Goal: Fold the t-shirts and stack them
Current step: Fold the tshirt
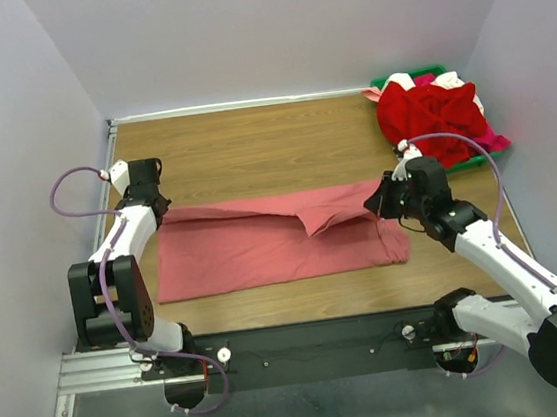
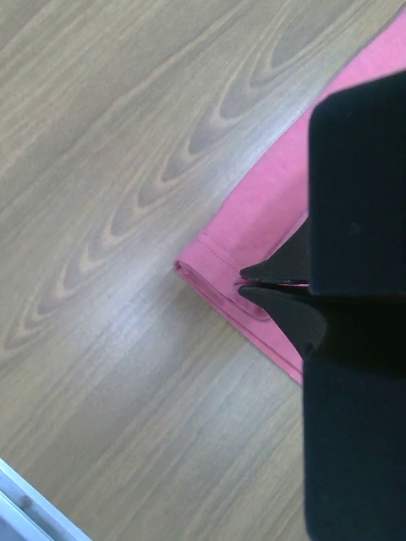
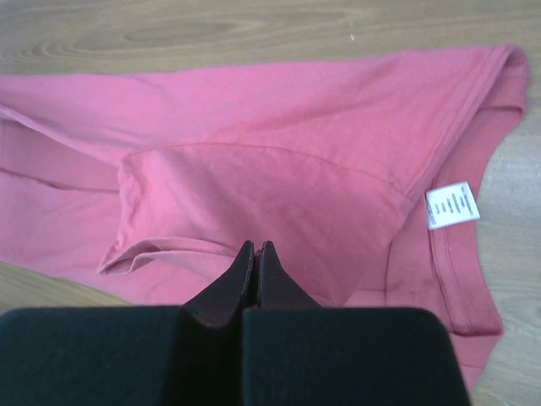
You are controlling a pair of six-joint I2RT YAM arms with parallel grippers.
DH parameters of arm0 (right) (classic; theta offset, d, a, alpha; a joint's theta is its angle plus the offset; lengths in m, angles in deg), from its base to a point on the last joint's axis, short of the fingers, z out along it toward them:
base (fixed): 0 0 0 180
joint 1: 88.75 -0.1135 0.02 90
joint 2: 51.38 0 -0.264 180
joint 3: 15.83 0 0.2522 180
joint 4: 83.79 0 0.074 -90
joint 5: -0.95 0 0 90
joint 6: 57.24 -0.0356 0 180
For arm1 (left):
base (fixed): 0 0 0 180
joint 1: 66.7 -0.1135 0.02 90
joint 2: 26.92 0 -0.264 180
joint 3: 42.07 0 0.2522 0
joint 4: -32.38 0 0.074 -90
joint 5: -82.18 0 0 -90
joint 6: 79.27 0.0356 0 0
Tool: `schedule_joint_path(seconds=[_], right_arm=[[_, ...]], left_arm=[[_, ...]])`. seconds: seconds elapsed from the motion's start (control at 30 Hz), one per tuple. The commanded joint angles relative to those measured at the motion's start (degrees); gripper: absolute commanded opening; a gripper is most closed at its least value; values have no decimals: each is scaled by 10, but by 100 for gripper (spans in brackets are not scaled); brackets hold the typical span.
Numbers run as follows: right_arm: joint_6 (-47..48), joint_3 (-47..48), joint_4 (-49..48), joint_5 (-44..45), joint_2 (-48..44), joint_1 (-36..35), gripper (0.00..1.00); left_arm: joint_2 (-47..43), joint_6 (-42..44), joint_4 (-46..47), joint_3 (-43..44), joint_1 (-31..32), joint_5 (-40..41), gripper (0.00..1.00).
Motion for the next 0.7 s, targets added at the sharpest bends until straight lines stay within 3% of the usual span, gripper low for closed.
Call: schedule_joint_path(seconds=[0.0, 0.3, 0.37, 0.4, 0.47, 0.5, 0.53, 0.57, 0.6, 0.67], right_arm=[[-3, -24, 38, 16, -8, -4, 0], [-8, -62, 41, 7, -22, -4, 0], [-18, -77, 41, -1, -22, -4, 1], [-24, -83, 41, -7, -22, -4, 2], [-33, -107, 41, -16, -29, -4, 10], [-38, -116, 41, -25, -34, -4, 17], [-51, -127, 39, -38, -50, -5, 34], [-54, -133, 38, -47, -59, -5, 39], [-59, -134, 38, -53, -68, -5, 54], [-63, -136, 40, -60, -105, -5, 67]], left_arm=[[-28, -29, -18, -22, 3, 33, 0], [-48, -53, -15, -68, 2, 35, 0], [-47, -63, -19, -81, 2, 36, 19], [-50, -67, -19, -87, 3, 37, 43], [-58, -79, -28, -95, 2, 45, 71], [-72, -84, -30, -96, 2, 49, 86], [-80, -93, -39, -96, 2, 52, 98], [-98, -97, -43, -93, 2, 49, 98], [-106, -99, -45, -90, 2, 46, 98], [-123, -98, -50, -79, 2, 33, 98]])
